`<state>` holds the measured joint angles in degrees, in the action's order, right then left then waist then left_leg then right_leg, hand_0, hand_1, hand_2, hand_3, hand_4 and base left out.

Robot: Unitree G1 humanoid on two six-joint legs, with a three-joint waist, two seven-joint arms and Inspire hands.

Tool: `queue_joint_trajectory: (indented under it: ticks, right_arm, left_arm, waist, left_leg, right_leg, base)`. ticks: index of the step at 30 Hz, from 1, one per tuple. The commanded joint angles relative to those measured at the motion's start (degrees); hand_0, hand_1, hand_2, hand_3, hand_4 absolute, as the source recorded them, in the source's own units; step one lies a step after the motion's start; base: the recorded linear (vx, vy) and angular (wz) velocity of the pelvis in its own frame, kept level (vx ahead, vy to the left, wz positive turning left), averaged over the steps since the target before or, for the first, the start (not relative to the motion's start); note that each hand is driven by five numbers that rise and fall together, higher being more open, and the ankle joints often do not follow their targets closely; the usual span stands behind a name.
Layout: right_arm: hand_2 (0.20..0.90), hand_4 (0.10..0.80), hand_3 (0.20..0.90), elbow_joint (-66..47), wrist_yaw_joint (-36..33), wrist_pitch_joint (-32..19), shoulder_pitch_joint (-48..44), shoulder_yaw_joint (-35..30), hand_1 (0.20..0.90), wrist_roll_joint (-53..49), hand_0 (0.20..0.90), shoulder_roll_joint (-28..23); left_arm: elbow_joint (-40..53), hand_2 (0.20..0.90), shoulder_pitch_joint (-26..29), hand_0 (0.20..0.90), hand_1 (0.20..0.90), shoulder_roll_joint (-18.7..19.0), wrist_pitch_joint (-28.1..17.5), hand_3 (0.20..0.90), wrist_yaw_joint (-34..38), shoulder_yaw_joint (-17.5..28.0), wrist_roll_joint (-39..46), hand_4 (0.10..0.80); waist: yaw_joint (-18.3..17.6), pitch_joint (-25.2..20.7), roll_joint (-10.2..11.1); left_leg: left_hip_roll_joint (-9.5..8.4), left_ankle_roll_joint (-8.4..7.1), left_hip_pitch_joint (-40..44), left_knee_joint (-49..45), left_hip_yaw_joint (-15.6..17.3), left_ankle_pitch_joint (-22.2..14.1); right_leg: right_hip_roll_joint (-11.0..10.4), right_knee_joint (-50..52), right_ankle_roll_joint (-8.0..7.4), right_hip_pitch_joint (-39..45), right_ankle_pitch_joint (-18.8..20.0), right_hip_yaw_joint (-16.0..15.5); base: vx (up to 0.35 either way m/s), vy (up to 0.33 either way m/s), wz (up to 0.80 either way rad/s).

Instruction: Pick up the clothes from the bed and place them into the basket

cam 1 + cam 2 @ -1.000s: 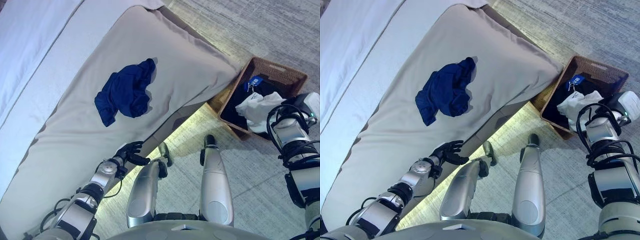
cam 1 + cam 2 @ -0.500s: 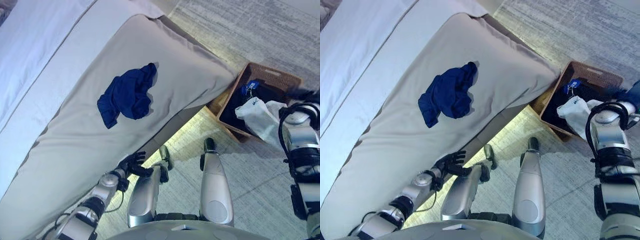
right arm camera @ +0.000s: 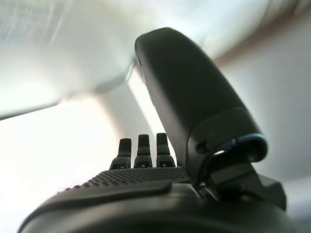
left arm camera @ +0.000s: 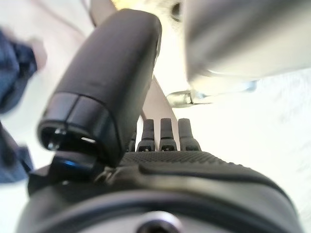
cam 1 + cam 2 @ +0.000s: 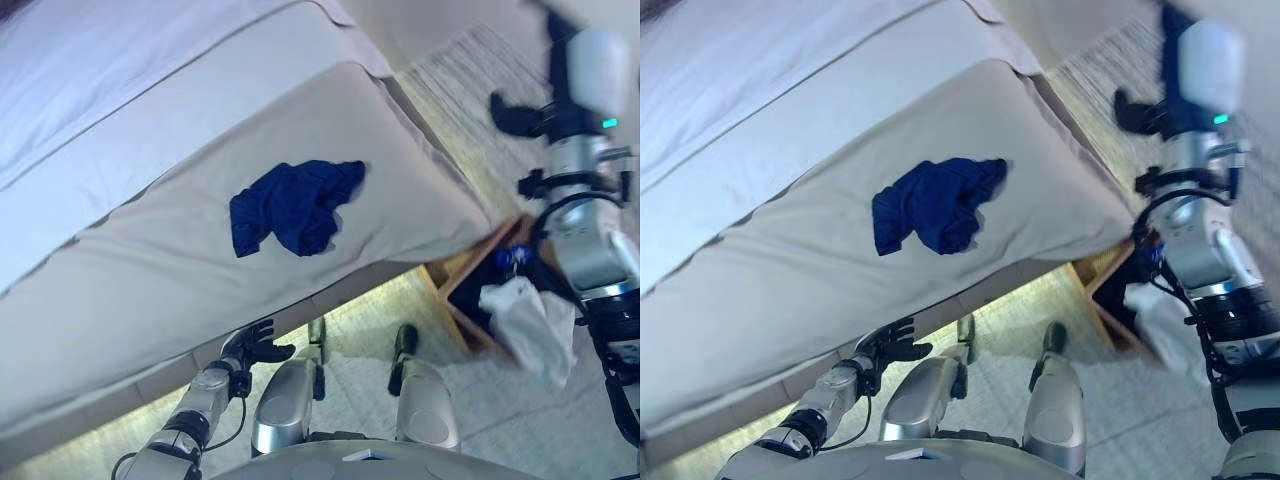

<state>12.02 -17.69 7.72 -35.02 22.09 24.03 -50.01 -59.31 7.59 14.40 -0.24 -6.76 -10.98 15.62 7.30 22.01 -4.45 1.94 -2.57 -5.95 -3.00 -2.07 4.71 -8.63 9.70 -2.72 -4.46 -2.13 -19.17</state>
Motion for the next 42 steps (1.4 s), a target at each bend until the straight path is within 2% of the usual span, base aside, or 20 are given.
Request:
queue_joint_trajectory:
  ticks: [1,3,4,5,9,11,14,16,20,24,31,32,33,34,35,36,38,40,41,42]
  right_arm:
    - [0.900,0.800,0.900,3.4,-1.0,-3.1,-11.8,1.9,0.900,8.6,0.900,3.2]
    - [0.900,0.800,0.900,10.0,-1.3,-0.4,-18.2,6.4,0.900,10.7,0.900,4.8]
    - [0.900,0.800,0.900,10.6,-1.1,0.0,-18.9,6.9,0.900,11.1,0.900,4.9]
    - [0.900,0.800,0.900,13.7,-0.3,1.9,-21.6,8.8,0.900,11.1,0.900,5.4]
    - [0.900,0.800,0.900,28.2,6.0,9.6,-30.5,15.2,0.900,8.9,0.900,8.9]
    - [0.900,0.800,0.900,31.0,7.4,10.4,-31.8,16.2,0.900,8.4,0.900,9.6]
    - [0.900,0.800,0.900,42.8,19.9,15.2,-34.8,18.4,0.900,9.3,0.900,12.6]
    - [0.900,0.800,0.900,48.3,23.7,16.0,-35.4,19.2,0.900,9.2,0.900,13.8]
    - [0.900,0.800,0.900,56.0,32.7,18.6,-35.5,19.2,0.900,8.5,0.900,15.1]
    - [0.900,0.800,0.900,60.0,37.4,21.1,-34.4,17.3,0.900,7.9,0.900,15.9]
    - [0.900,0.800,0.900,63.1,35.7,21.3,-33.6,12.9,0.900,3.8,0.900,17.0]
    - [0.853,0.745,0.845,63.0,34.7,20.8,-33.7,12.7,0.853,3.3,0.853,17.2]
    - [0.364,0.174,0.274,62.7,32.1,20.3,-33.8,12.7,0.364,1.7,0.364,17.4]
    - [0.300,0.100,0.200,62.6,31.2,20.1,-33.7,12.6,0.300,1.2,0.300,17.4]
    - [0.300,0.100,0.200,61.7,25.3,18.8,-33.9,12.1,0.300,-2.0,0.300,17.7]
    - [0.300,0.100,0.200,61.5,23.5,18.6,-34.0,12.0,0.300,-3.0,0.300,17.8]
    - [0.300,0.100,0.200,58.6,14.3,17.5,-34.8,10.7,0.300,-6.0,0.300,18.1]
    - [0.300,0.100,0.200,54.8,6.2,14.1,-35.6,10.1,0.300,-7.3,0.300,17.8]
    - [0.300,0.100,0.200,49.3,0.1,12.2,-36.1,10.4,0.300,-8.2,0.300,16.9]
    - [0.300,0.100,0.200,45.3,-3.1,11.3,-36.4,10.2,0.300,-7.9,0.300,16.3]
  left_arm:
    - [-0.3,0.900,-3.6,0.900,0.900,7.5,0.3,0.900,0.0,-0.7,-0.7,0.800]
    - [-0.8,0.900,-2.1,0.900,0.900,9.6,1.2,0.900,0.1,-0.6,0.4,0.800]
    - [-0.9,0.900,-1.9,0.900,0.900,9.7,1.3,0.900,-0.1,-0.5,0.3,0.800]
    - [-1.1,0.900,-1.4,0.900,0.900,10.7,1.6,0.900,-0.1,-0.6,1.1,0.800]
    - [-1.1,0.900,0.3,0.900,0.900,12.7,1.4,0.900,-0.6,-0.1,2.8,0.800]
    - [-0.9,0.900,0.4,0.900,0.900,12.9,1.2,0.900,-0.7,0.1,3.2,0.800]
    - [-0.4,0.900,0.8,0.900,0.900,13.4,-0.3,0.900,-1.4,0.4,3.9,0.800]
    - [0.1,0.900,1.0,0.900,0.900,13.8,-1.2,0.900,-1.9,0.4,4.1,0.800]
    - [2.3,0.900,1.0,0.900,0.900,14.0,-2.8,0.900,-2.7,0.8,2.9,0.800]
    - [5.2,0.900,1.3,0.900,0.900,14.1,-3.2,0.900,-2.8,0.3,2.0,0.800]
    - [8.5,0.900,2.9,0.900,0.900,13.5,-2.9,0.900,-1.7,-1.4,2.6,0.800]
    - [8.8,0.900,3.0,0.900,0.900,13.4,-2.9,0.900,-1.6,-1.6,2.9,0.800]
    - [9.1,0.900,3.1,0.900,0.900,13.3,-2.9,0.900,-1.5,-1.9,3.3,0.800]
    - [9.1,0.900,3.1,0.900,0.900,13.3,-2.9,0.900,-1.4,-2.1,3.5,0.800]
    - [9.5,0.900,3.2,0.900,0.900,13.2,-2.7,0.900,-0.9,-2.6,4.0,0.800]
    - [9.6,0.900,3.2,0.900,0.900,13.1,-2.6,0.900,-0.8,-2.7,4.1,0.800]
    - [9.3,0.900,3.0,0.900,0.900,12.7,-3.2,0.900,-0.4,-3.2,4.7,0.800]
    - [8.6,0.900,1.9,0.900,0.900,12.4,-4.1,0.900,0.2,-3.4,5.1,0.800]
    - [7.8,0.900,0.6,0.900,0.900,12.2,-5.0,0.900,0.9,-3.5,5.5,0.800]
    - [7.3,0.900,0.1,0.900,0.900,12.1,-5.2,0.900,1.3,-3.3,5.7,0.800]
  waist:
    - [5.8,-3.0,6.6]
    - [9.3,-1.7,7.8]
    - [9.6,-1.5,7.9]
    - [11.4,-1.0,8.5]
    - [16.6,1.4,9.3]
    - [17.5,1.8,9.4]
    - [21.0,3.6,9.8]
    - [22.4,4.5,10.0]
    - [24.8,6.1,10.3]
    - [26.2,6.9,10.2]
    - [25.8,7.8,9.2]
    - [25.6,7.8,9.0]
    - [25.4,7.8,8.8]
    - [25.3,7.8,8.8]
    - [25.0,7.8,8.6]
    - [24.9,7.8,8.5]
    - [24.1,7.8,8.5]
    - [23.1,7.8,8.7]
    - [22.1,7.8,9.2]
    - [21.5,7.8,9.4]
  left_leg:
    - [-4.61,3.97,-4.0,-4.0,2.0,-6.5]
    - [-5.11,4.26,-6.0,-4.2,-0.6,-6.0]
    - [-5.19,4.28,-6.3,-4.3,-0.9,-6.0]
    - [-5.24,3.99,-6.5,-4.4,-2.0,-7.1]
    - [-5.60,3.99,-10.6,-5.7,-4.6,-6.6]
    - [-5.69,4.02,-11.4,-5.9,-5.0,-6.5]
    - [-5.71,3.98,-13.9,-6.0,-6.3,-5.8]
    - [-5.84,3.87,-15.0,-6.0,-6.8,-5.4]
    - [-5.62,3.43,-16.6,-4.8,-7.6,-4.0]
    - [-5.45,2.96,-17.3,-3.0,-8.1,-2.7]
    - [-5.20,2.59,-19.8,-2.7,-8.1,-1.8]
    - [-5.27,2.57,-20.6,-2.9,-8.1,-1.7]
    - [-5.31,2.60,-21.4,-3.2,-8.2,-1.6]
    - [-5.29,2.59,-21.6,-3.3,-8.3,-1.6]
    - [-5.28,2.56,-22.2,-3.6,-8.4,-1.6]
    - [-5.28,2.55,-22.4,-3.7,-8.4,-1.6]
    - [-5.31,2.66,-23.4,-4.6,-8.6,-2.1]
    - [-5.04,2.70,-23.4,-5.0,-8.4,-2.7]
    - [-4.57,2.65,-22.9,-5.3,-8.2,-3.5]
    - [-4.21,2.68,-22.3,-5.4,-7.9,-3.9]
  right_leg:
    - [-0.1,0.9,-0.84,1.2,-2.6,-1.6]
    - [-0.5,1.2,-0.81,1.8,-2.4,-3.8]
    - [-0.6,1.3,-0.80,1.8,-2.5,-4.1]
    - [-0.9,2.0,-1.14,2.2,-3.4,-4.5]
    - [-2.5,3.9,-1.06,1.4,-3.3,-8.1]
    - [-2.7,4.1,-1.08,1.2,-3.2,-8.7]
    - [-3.3,4.9,-1.32,0.4,-2.9,-11.5]
    - [-3.5,5.0,-1.51,0.2,-2.8,-12.6]
    - [-3.5,4.9,-2.13,-0.2,-2.5,-15.0]
    - [-3.4,4.2,-2.63,-0.4,-2.3,-16.9]
    - [-3.6,5.3,-3.00,-3.9,-2.4,-18.0]
    - [-3.5,5.6,-3.03,-4.9,-2.5,-18.0]
    - [-3.4,5.9,-3.04,-5.9,-2.6,-18.0]
    - [-3.4,6.0,-3.05,-6.2,-2.6,-18.0]
    - [-3.1,6.3,-3.09,-7.2,-2.7,-17.9]
    - [-3.0,6.3,-3.10,-7.5,-2.7,-17.8]
    - [-2.6,6.7,-2.99,-9.1,-2.7,-17.1]
    - [-2.0,6.7,-2.93,-9.9,-2.5,-16.1]
    - [-1.6,6.5,-2.95,-10.0,-2.2,-15.2]
    - [-1.4,6.6,-2.90,-10.0,-2.1,-14.7]
  base:
    - [-0.020,0.015,0.83]
    - [-0.021,0.008,0.83]
    - [0.051,-0.021,0.82]
    - [0.060,-0.006,0.63]
    - [0.000,0.024,0.50]
    - [-0.006,0.016,0.52]
    - [-0.003,0.008,0.38]
    - [-0.001,-0.017,0.32]
    - [0.014,-0.040,0.32]
    - [0.008,-0.050,0.21]
    - [-0.015,-0.008,0.06]
    - [-0.043,0.008,0.00]
    - [-0.037,0.004,-0.03]
    - [-0.034,-0.009,-0.05]
    - [0.000,0.000,0.00]
    - [-0.036,-0.024,0.01]
    - [-0.050,-0.021,-0.01]
    - [-0.052,-0.023,-0.09]
    - [-0.043,-0.022,-0.13]
    - [-0.046,-0.018,-0.18]
